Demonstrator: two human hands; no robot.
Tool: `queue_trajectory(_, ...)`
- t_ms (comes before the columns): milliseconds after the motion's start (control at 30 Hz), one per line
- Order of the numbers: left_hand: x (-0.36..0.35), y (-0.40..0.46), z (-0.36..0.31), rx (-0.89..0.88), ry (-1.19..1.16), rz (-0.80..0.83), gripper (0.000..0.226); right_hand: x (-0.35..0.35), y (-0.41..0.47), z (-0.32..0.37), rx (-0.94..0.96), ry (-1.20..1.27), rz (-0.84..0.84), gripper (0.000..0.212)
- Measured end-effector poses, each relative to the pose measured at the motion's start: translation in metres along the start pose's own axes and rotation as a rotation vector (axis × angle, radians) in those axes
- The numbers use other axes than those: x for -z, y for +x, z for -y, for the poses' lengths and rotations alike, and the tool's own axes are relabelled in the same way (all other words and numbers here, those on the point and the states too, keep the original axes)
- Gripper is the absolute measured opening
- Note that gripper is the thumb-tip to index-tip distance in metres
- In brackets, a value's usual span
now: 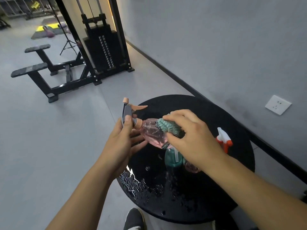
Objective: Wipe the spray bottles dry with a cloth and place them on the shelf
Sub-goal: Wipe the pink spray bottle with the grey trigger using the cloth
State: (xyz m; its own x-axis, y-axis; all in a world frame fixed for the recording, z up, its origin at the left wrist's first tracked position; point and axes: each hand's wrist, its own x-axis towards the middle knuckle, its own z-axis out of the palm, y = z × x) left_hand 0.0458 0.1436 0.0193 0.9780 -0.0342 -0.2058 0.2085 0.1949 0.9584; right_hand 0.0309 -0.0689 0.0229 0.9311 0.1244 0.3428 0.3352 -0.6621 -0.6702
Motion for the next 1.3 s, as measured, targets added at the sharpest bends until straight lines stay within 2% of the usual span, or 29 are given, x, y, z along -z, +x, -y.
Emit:
queue_trajectory(133, -0.007, -0.001, 0.0, -0.042, 0.023, -0.024, 0.034, -0.006, 0.013, 0.008, 0.004, -0.034, -0.016, 0.036)
queue_trajectory(333, -0.011, 0.001, 0.003, -0.088, 0.026, -0.054, 0.033, -0.021, 0.013, 0.019, 0.006, -0.062, 0.038, 0.042)
queue_trajectory(567, -0.023, -0.002, 0.001, -0.135, 0.067, -0.038, 0.032, -0.017, 0.021, 0.003, -0.029, -0.004, -0.076, 0.02)
queue_trajectory(700, -0.027, 0.0, -0.002, -0.136, 0.063, -0.063, 0.033, -0.014, 0.021, 0.001, -0.056, 0.011, -0.119, 0.022)
queue_trajectory(833, -0.029, -0.002, -0.001, -0.159, 0.099, -0.045, 0.039, -0.017, 0.018, 0.008, 0.013, 0.012, -0.065, 0.027)
queue_trajectory(1033, -0.026, -0.001, -0.004, -0.162, 0.06, -0.086, 0.032, -0.008, 0.019, -0.004, -0.107, 0.098, -0.145, 0.019)
queue_trajectory(1200, -0.029, -0.001, -0.002, -0.177, 0.079, -0.068, 0.031, -0.012, 0.016, 0.005, -0.004, 0.064, -0.079, 0.026)
queue_trajectory(1300, -0.029, -0.001, -0.004, -0.177, 0.032, -0.106, 0.031, -0.008, 0.016, 0.001, -0.024, 0.095, -0.127, 0.022)
